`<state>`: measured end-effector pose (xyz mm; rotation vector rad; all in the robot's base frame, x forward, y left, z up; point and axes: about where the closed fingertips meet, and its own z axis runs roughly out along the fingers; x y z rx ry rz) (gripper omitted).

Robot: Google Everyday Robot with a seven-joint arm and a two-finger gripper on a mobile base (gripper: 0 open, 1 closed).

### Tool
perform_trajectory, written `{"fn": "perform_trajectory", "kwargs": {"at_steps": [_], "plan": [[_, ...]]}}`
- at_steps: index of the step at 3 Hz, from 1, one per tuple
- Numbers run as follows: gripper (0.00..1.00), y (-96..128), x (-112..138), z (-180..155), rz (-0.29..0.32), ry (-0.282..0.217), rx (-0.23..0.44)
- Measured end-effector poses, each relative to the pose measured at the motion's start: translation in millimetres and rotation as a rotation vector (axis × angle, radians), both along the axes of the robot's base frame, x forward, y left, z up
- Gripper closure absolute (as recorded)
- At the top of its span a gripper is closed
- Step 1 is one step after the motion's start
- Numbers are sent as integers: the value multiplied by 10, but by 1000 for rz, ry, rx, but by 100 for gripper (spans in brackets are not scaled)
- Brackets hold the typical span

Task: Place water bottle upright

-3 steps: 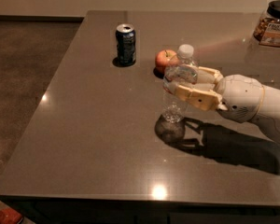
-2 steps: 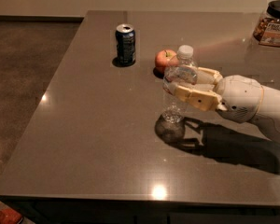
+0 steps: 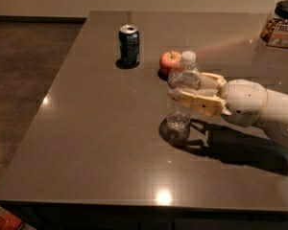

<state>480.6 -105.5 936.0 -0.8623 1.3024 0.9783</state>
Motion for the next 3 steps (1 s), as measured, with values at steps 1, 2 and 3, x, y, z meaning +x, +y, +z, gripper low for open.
{"fn": "perform_trajectory", "kwargs": {"at_steps": [1, 2, 3], "plan": [[25, 8, 11, -24, 11, 7, -10], [0, 43, 6, -9, 17, 5, -11], [0, 43, 6, -9, 17, 5, -11]]}}
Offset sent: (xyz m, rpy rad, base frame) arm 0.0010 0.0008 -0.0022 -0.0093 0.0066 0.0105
